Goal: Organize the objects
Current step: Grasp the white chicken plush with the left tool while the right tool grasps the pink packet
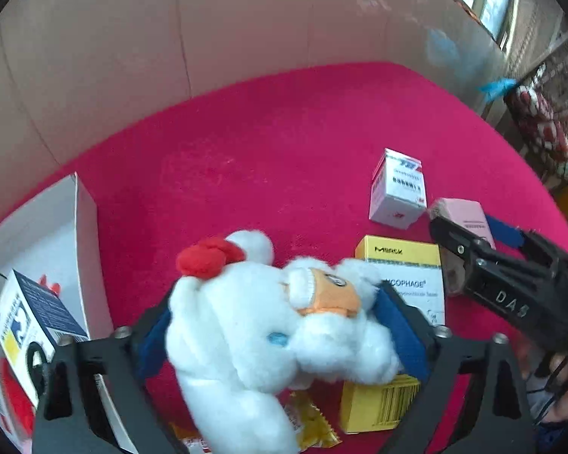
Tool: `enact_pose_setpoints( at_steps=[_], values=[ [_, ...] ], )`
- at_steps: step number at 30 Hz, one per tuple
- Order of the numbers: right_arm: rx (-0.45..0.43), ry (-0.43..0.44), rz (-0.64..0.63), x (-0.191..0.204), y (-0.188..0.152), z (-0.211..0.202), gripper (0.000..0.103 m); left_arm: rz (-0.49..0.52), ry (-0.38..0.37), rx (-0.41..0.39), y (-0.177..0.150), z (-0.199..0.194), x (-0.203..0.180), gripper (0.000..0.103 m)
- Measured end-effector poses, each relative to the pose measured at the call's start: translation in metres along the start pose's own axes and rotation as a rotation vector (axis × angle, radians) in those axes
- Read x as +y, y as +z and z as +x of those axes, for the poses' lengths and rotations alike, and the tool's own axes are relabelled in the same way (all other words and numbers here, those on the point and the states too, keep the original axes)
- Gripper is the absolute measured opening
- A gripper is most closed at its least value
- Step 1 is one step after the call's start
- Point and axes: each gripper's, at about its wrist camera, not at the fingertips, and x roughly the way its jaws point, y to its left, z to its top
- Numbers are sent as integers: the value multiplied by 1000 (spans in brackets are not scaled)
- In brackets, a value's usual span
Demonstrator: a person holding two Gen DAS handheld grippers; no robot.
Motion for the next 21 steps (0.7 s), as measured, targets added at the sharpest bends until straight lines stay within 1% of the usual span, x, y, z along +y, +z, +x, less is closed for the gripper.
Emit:
enact_pose_setpoints(
  at_steps=[1,3,7,12,15,17,18,20,21],
  values=[
    [1,6,-2,-1,-1,0,60,-19,-9,-6,1,-3,2,79],
    [-5,21,5,-7,-3,-3,58,-27,-9,-22,1,-9,3,70],
    [-25,51,27,-13,-7,-12,56,-34,-3,-63,-4,-18,6,67],
    [-88,79,52,-20,-7,-37,55,-69,-3,-115,-5,-27,9,66],
    [-146,127,67,-23,-4,-65,55,-77,-18,-181,-13,-59,7,66],
    [-220,143,57,-22,-3,-94,55,-67,-23,-258,-19,-88,-2,66],
    [-257,146,46,-20,-4,-107,55,-66,-21,-278,-20,-94,-6,66],
    [-273,150,35,-17,-9,-116,55,-72,14,-320,-30,-111,-12,66],
    [-263,149,32,-15,-13,-117,55,-74,26,-331,-33,-115,-14,66]
  ],
)
